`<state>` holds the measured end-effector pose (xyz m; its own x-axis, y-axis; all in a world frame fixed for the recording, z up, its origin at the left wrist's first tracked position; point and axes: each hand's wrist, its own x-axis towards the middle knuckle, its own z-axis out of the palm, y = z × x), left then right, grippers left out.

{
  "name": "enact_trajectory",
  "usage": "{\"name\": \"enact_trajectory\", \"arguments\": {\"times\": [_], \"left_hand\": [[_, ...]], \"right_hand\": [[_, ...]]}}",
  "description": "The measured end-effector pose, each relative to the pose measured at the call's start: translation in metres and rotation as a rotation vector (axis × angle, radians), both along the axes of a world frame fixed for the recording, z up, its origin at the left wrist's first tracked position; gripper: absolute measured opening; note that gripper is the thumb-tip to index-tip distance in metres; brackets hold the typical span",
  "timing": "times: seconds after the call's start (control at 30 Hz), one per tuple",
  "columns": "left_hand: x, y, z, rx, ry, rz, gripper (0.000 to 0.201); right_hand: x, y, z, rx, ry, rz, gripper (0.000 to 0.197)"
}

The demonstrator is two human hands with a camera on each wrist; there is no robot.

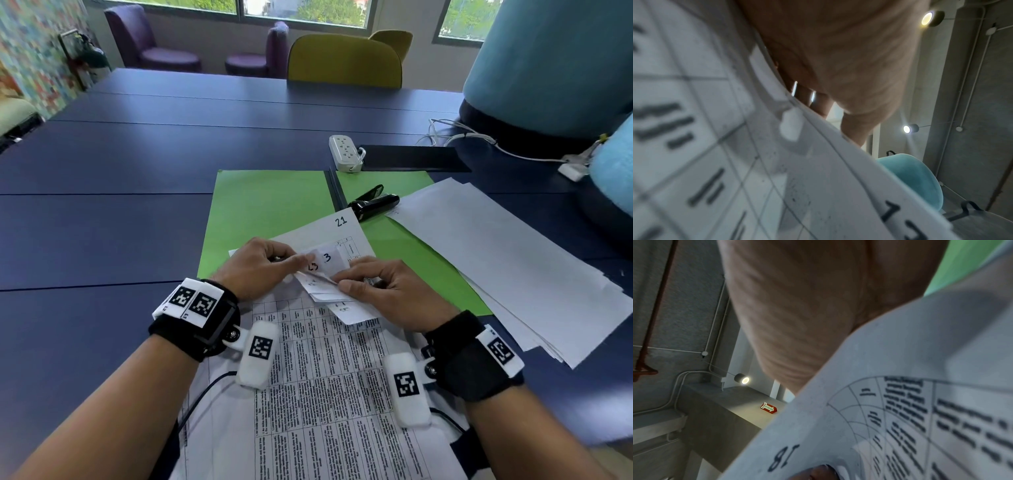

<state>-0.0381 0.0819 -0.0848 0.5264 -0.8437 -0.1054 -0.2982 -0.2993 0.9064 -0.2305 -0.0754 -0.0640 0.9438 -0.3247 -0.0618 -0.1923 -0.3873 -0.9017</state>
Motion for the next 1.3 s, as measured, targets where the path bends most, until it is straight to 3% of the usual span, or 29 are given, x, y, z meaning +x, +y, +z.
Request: {"name": "enact_trajectory", "arguments": {"times": [0.07,0.2,0.27,0.43,0.6,0.87,1.3], "left_hand": [[-0.0006,0.0001,-0.0001,-0.015,0.019,0.011,0.066],[-0.0013,0.0009,0.0023,0.053,0.016,0.018,0.02],[-0.0019,0.0021,0.0037,0.067,0.009,0.005,0.012],[-0.002,0.0025,0.0055,0.072,0.015,0.007,0.012],[-0.0023,0.0026,0.0064,0.081,0.01,-0.002,0.01],[-0.001,0.0016,0.0044,0.058,0.012,0.002,0.007],[-0.0024,0.0032,0.0062,0.066,0.014,-0.013,0.009]], "right_hand": [[0.0003,-0.001,0.0001,-0.035,0.032,0.011,0.017],[-0.0007,0.0019,0.0016,0.071,-0.005,-0.031,0.021],[-0.0014,0.0032,0.0017,0.11,-0.005,-0.048,0.03],[0.0017,0.0002,-0.0003,-0.049,0.04,0.031,0.033],[0.002,0.0001,-0.0011,-0.062,0.062,0.05,0.047],[0.0014,0.0013,0.0004,-0.103,0.047,0.048,0.031],[0.0,0.0002,-0.0001,-0.08,0.037,0.043,0.03]]}}
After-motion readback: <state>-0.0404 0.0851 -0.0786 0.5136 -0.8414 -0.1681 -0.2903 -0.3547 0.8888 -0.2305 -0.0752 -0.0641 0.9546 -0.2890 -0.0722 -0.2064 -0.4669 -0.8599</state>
